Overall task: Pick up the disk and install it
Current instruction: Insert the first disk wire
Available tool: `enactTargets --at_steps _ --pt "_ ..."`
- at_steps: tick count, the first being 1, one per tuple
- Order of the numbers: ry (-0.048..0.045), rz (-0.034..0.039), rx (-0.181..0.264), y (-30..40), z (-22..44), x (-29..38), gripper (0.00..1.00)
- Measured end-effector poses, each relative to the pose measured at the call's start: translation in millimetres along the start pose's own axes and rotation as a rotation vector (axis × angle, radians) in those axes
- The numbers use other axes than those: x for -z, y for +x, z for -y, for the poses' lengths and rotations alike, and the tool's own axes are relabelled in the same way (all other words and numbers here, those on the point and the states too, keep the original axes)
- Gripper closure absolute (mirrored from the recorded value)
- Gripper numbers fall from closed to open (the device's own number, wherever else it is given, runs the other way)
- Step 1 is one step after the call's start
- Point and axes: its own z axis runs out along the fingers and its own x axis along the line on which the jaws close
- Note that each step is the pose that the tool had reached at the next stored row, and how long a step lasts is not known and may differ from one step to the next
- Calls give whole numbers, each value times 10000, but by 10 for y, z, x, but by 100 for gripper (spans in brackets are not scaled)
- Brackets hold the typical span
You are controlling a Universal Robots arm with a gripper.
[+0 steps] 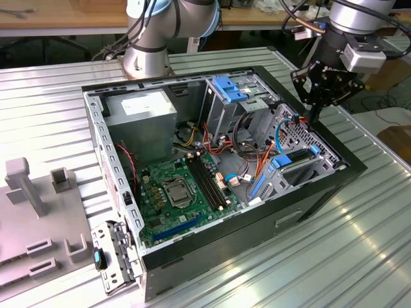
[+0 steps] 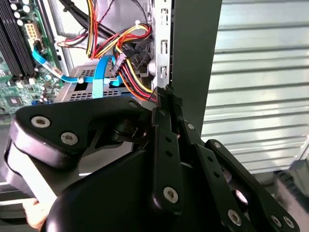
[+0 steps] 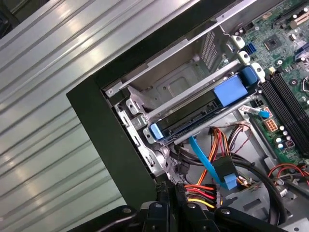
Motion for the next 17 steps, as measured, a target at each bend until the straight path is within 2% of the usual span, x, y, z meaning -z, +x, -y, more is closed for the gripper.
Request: enactTargets --at_steps 6,17 --pt "-150 27 -977 0 0 0 84" --pt "-477 81 -3141 0 0 -2 84"
